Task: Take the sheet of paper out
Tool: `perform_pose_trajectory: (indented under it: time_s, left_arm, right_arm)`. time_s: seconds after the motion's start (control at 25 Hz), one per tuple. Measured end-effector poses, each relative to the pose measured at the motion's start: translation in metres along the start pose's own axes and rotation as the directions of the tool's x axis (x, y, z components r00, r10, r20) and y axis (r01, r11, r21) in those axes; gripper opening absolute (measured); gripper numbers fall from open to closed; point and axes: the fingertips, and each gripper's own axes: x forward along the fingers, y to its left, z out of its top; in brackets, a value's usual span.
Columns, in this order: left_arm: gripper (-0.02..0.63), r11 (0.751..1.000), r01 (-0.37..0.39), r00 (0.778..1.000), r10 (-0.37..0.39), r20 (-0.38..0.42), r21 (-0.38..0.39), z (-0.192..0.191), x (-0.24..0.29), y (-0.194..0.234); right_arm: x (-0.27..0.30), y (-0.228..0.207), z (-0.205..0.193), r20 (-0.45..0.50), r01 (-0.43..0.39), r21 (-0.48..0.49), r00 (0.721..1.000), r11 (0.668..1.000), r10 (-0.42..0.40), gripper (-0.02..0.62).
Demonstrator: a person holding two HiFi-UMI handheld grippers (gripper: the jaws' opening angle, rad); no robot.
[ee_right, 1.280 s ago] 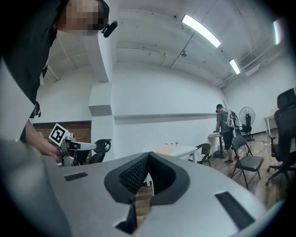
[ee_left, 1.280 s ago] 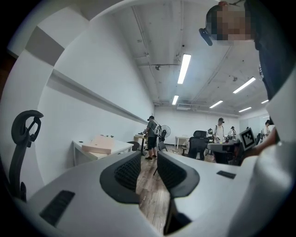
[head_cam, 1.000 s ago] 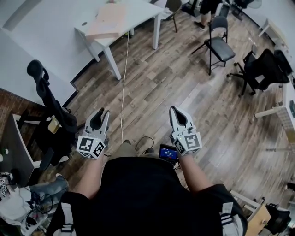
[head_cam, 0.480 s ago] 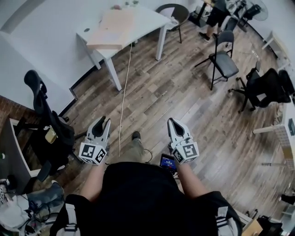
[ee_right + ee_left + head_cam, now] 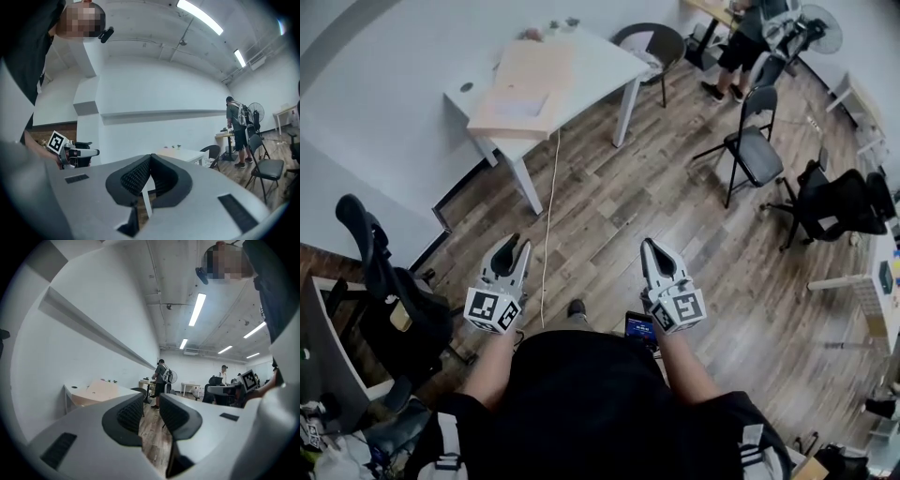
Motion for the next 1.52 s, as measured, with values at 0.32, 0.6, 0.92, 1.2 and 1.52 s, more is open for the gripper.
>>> perform_pose_trajectory:
  time_s: [0.32, 0.6, 0.92, 1.2, 1.52]
  left_arm:
    - [0.096, 1.0, -0.007, 1.0, 0.007, 0.005, -0.019, -0.002, 0.065, 0.043]
    - [0.097, 0.999, -0.033, 0.999, 0.033, -0.014, -0.017, -0.01, 0.137, 0.073]
    - [0.095, 0.99, -0.141, 0.989, 0.139, -0.056, -0.033, -0.009, 0.241, 0.099]
    - [0.095, 0.974, -0.224, 0.973, 0.222, -0.057, -0.032, 0.01, 0.341, 0.112]
    - [0.097, 0.945, -0.325, 0.945, 0.323, -0.041, -0.033, 0.017, 0.398, 0.134]
  right_arm:
    - [0.071, -0.035, 0.015, 0.002, 0.008, -0.044, 1.0, 0.999, -0.008, 0.008]
    - [0.132, -0.096, 0.005, -0.015, -0.022, -0.033, 1.0, 0.999, 0.022, 0.008]
    - [0.222, -0.182, 0.004, -0.04, -0.141, 0.015, 0.989, 0.99, 0.142, 0.008]
    - [0.292, -0.266, 0.017, -0.062, -0.248, 0.028, 0.966, 0.968, 0.249, 0.008]
    - [0.36, -0.327, 0.025, -0.059, -0.315, 0.039, 0.947, 0.948, 0.317, 0.008]
